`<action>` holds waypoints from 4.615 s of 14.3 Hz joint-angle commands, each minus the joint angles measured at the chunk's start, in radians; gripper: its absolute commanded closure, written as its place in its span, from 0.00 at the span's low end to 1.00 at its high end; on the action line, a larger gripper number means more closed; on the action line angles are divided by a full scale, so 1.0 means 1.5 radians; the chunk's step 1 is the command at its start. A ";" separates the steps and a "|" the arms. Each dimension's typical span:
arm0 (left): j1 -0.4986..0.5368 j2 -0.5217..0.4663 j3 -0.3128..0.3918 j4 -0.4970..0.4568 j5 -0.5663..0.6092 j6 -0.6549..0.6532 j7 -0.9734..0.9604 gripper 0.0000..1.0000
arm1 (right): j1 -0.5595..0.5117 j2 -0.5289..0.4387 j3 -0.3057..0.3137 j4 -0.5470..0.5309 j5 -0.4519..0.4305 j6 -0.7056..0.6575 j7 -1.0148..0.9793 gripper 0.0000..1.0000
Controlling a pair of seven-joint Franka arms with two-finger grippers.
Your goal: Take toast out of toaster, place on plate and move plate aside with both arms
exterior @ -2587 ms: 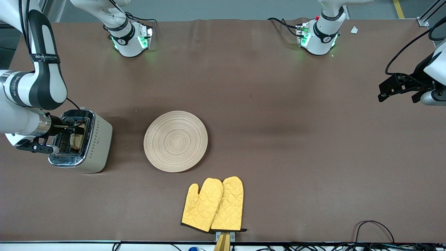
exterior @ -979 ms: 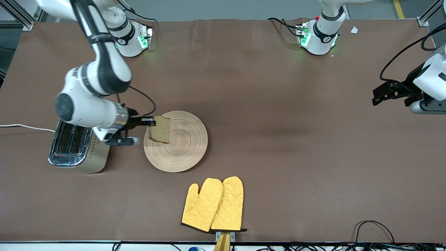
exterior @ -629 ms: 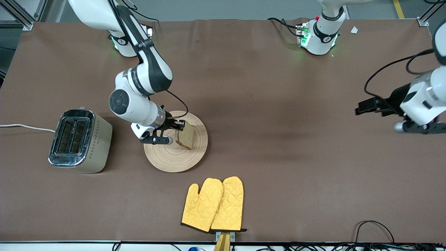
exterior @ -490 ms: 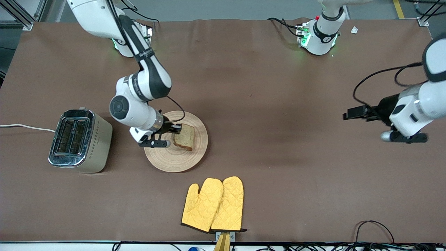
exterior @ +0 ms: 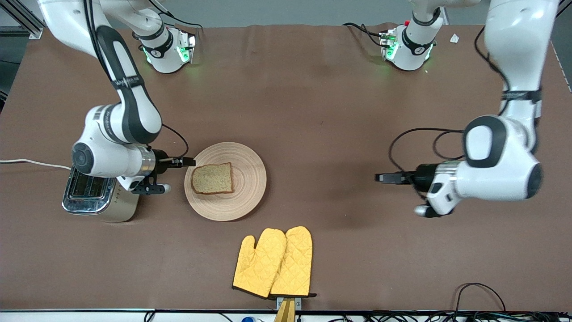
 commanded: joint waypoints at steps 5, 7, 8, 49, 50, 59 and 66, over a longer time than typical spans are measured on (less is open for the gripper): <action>-0.180 0.135 0.002 0.019 -0.157 0.196 -0.010 0.00 | 0.003 -0.199 -0.069 0.063 -0.260 -0.118 0.005 0.00; -0.229 0.170 0.000 0.025 -0.205 0.269 0.006 0.00 | 0.002 -0.211 -0.105 0.102 -0.266 -0.149 0.008 0.00; -0.257 0.190 -0.001 0.044 -0.223 0.289 0.016 0.00 | 0.002 -0.213 -0.120 0.124 -0.269 -0.162 0.007 0.00; 0.320 0.212 -0.021 0.161 -0.116 -0.178 0.493 1.00 | -0.269 -0.205 0.083 0.245 -0.313 -0.290 -0.066 0.00; 0.347 0.220 -0.022 0.161 -0.100 -0.187 0.507 1.00 | -0.274 -0.204 0.084 0.243 -0.312 -0.289 -0.066 0.00; 0.416 0.320 -0.014 0.163 -0.094 -0.182 0.628 0.60 | -0.297 -0.204 0.117 0.238 -0.311 -0.288 -0.066 0.00; 0.339 0.231 -0.013 0.243 0.085 -0.183 0.542 0.00 | -0.289 -0.204 0.117 0.239 -0.311 -0.288 -0.065 0.00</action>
